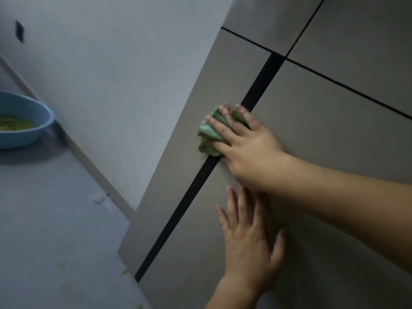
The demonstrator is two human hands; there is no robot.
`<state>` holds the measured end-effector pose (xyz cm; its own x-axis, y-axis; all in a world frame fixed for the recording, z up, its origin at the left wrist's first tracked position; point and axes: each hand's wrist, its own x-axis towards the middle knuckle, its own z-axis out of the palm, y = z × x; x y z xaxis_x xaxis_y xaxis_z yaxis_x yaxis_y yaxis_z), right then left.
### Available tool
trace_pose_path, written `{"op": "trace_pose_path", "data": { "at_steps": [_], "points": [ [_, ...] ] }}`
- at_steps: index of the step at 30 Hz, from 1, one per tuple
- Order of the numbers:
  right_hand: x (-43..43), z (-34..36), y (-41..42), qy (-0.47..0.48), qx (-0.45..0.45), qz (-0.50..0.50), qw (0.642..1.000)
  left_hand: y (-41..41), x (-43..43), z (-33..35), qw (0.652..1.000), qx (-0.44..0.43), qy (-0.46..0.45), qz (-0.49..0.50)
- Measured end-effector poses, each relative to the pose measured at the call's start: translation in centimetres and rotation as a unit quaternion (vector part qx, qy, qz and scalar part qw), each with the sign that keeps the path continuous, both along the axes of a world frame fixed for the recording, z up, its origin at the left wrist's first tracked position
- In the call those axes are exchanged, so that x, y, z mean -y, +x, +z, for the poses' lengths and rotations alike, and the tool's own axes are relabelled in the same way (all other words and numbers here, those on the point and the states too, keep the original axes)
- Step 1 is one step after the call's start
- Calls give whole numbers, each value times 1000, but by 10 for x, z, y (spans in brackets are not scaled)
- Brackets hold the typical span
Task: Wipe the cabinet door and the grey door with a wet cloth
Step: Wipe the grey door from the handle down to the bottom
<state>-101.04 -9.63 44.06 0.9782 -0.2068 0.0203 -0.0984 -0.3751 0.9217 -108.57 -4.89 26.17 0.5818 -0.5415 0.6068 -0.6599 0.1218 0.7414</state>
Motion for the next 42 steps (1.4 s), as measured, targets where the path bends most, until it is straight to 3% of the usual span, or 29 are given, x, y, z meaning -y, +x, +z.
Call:
{"op": "trace_pose_path", "data": {
  "at_steps": [2, 6, 12, 17, 23, 27, 32, 38, 42],
  "points": [
    [7, 3, -28, 49, 55, 62, 995, 1, -2, -3, 1000, 15, 4, -2],
    [1, 38, -22, -31, 149, 14, 988, 6, -6, -4, 999, 33, 2, -3],
    [5, 16, -32, -3, 79, 71, 994, 6, -5, -4, 999, 39, 6, 6],
    [6, 66, -21, -20, 226, 90, 970, 6, -2, 3, 1000, 20, -7, 6],
    [-11, 44, -138, -33, 139, 68, 987, -3, 5, 8, 1000, -11, -14, 19],
    [-18, 67, -189, -53, 190, 55, 979, -7, 10, 10, 999, -21, -23, 26],
    [-12, 66, -138, -51, 185, 51, 980, -8, 12, 10, 999, -30, -35, 26],
    [-8, 23, -75, -20, 95, 62, 993, -4, 10, 6, 999, -28, -34, 17],
    [-17, 36, -8, -20, 111, -43, 993, 1, 6, 3, 1000, -11, -25, 13]
  ]
}}
